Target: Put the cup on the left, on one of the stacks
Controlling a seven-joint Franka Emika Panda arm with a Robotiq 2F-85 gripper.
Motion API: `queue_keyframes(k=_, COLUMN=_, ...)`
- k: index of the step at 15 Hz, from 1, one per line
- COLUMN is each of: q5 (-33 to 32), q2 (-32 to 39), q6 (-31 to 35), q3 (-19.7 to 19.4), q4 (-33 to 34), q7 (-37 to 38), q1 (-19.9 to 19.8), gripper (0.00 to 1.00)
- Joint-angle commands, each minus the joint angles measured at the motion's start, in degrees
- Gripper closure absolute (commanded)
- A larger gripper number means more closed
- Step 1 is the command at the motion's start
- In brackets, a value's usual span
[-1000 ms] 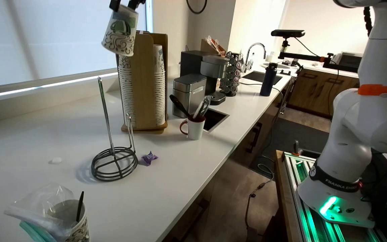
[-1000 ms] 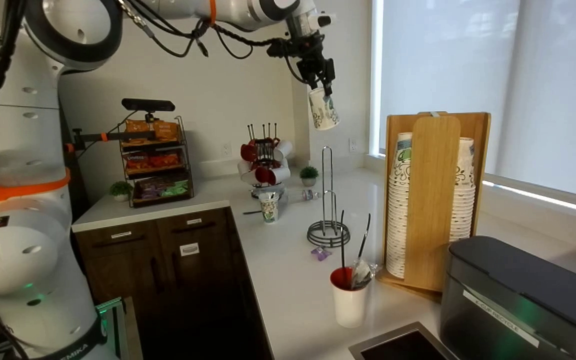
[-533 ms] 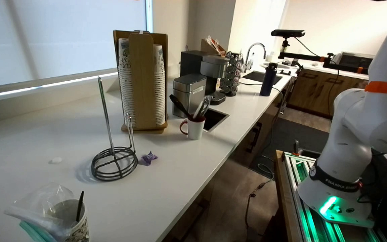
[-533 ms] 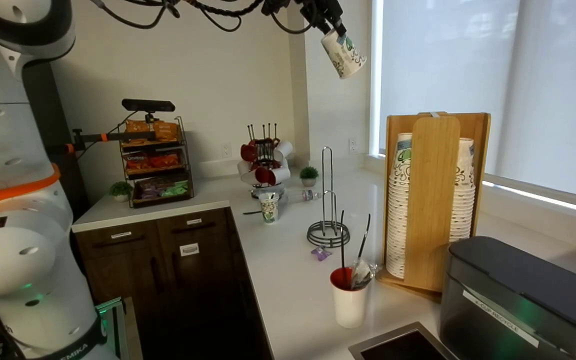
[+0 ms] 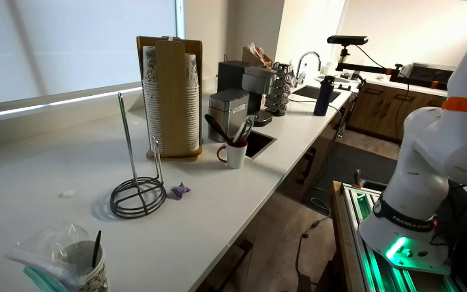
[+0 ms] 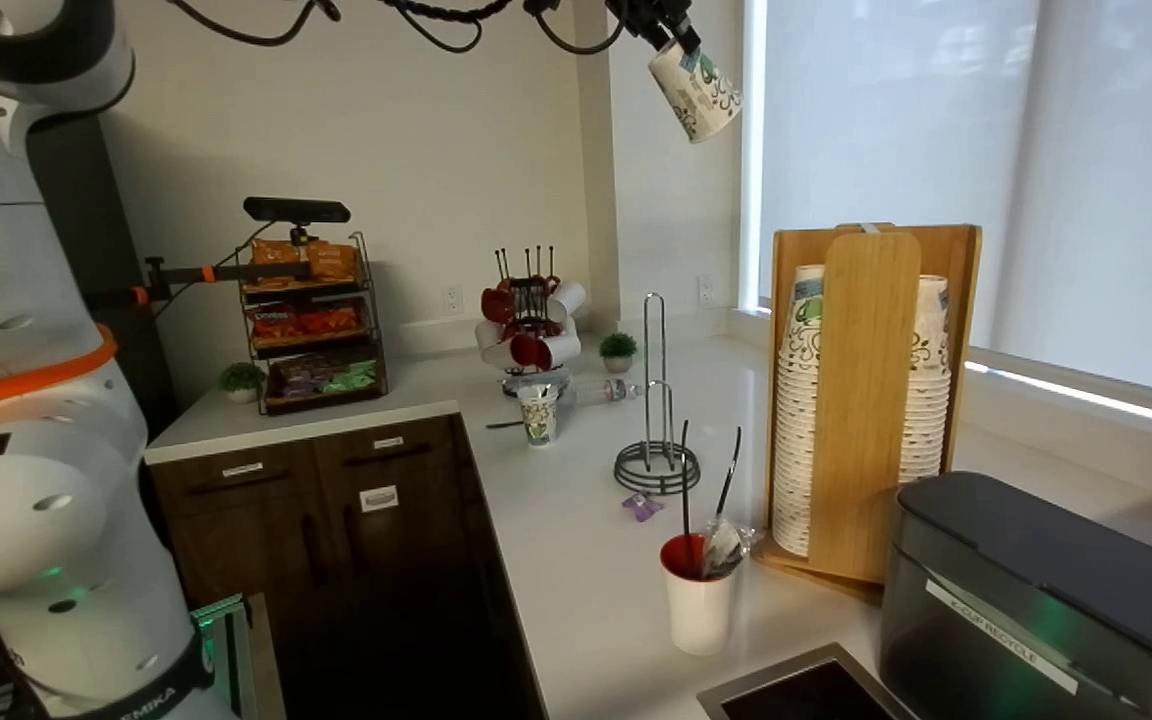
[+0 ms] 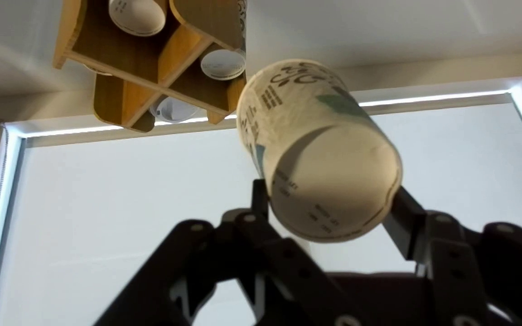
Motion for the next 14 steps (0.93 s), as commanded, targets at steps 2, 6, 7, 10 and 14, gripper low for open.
queue_keyframes(k=2, q5=-2.01, q2=1.10, q6=1.60, q3=-1.37, q4=4.26, q7=2.50, q1=-1.56, gripper=0.62)
queue_keyframes(k=6, q5=0.30, q2=5.24, q6=-2.98, q3=-4.31, q4=13.15, q7=8.58, q1=-4.17, gripper=0.62)
queue_keyframes(k=7, q5=1.38, q2=7.38, q6=-4.58, q3=-5.14, q4=16.33, q7=10.07, q1=-4.77, gripper=0.62)
queue_keyframes(k=10, q5=4.24, q2=13.31, q6=-11.89, q3=-7.20, q4=25.20, q7=14.59, q1=-5.81, gripper=0.62)
queue_keyframes(k=14, q5=10.14, q2=20.12, q6=-21.37, q3=-8.19, q4=33.69, q7=20.45, q1=-6.41, gripper=0.62)
